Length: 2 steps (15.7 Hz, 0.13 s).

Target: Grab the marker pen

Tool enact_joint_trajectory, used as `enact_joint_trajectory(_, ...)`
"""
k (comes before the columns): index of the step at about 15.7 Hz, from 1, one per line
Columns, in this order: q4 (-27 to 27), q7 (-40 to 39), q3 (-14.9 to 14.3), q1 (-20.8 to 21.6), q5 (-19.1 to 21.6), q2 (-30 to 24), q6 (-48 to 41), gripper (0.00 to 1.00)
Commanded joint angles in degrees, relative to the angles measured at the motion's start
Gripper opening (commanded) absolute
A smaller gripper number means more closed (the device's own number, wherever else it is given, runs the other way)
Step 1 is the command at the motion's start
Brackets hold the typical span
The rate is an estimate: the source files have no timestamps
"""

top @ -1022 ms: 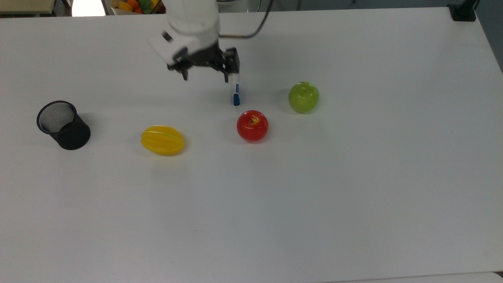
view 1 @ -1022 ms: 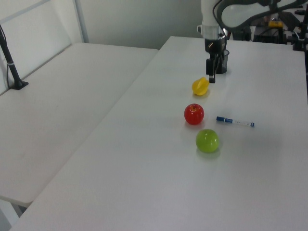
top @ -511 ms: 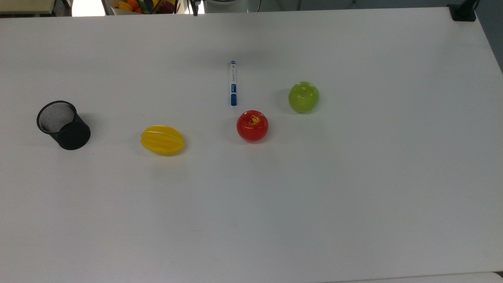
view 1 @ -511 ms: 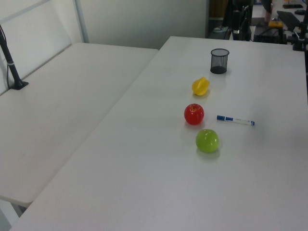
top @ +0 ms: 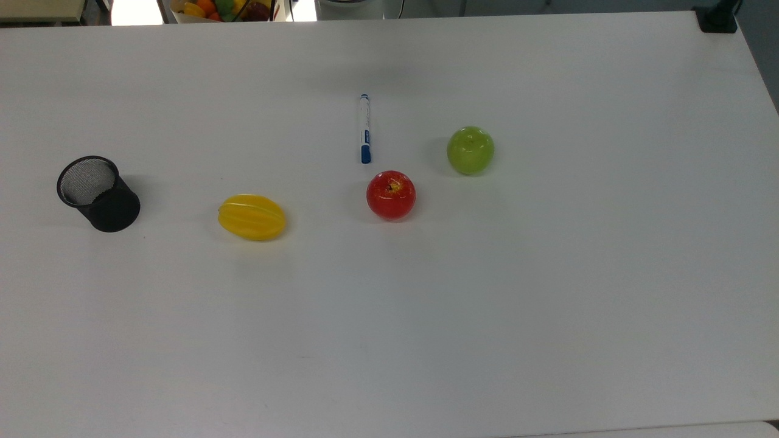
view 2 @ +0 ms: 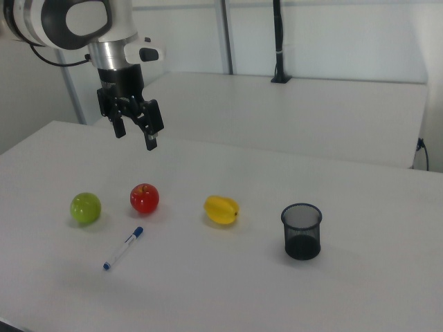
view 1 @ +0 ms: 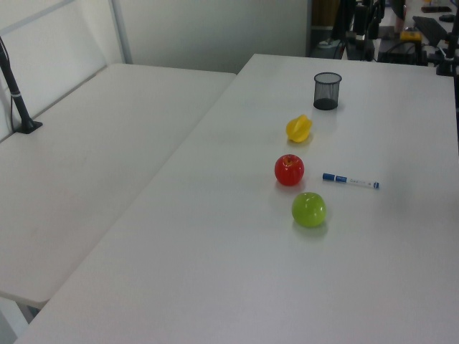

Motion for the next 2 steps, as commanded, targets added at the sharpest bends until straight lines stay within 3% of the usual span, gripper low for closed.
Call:
enact_joint_trajectory(1,-0.98,0.85,0.31,-0.38,-0.79,-1.81,-1.58,1.0)
enact_joint_trajectory(2,-0.98,0.85,0.31,-0.38,-0.8,-1.81,-1.58,1.0)
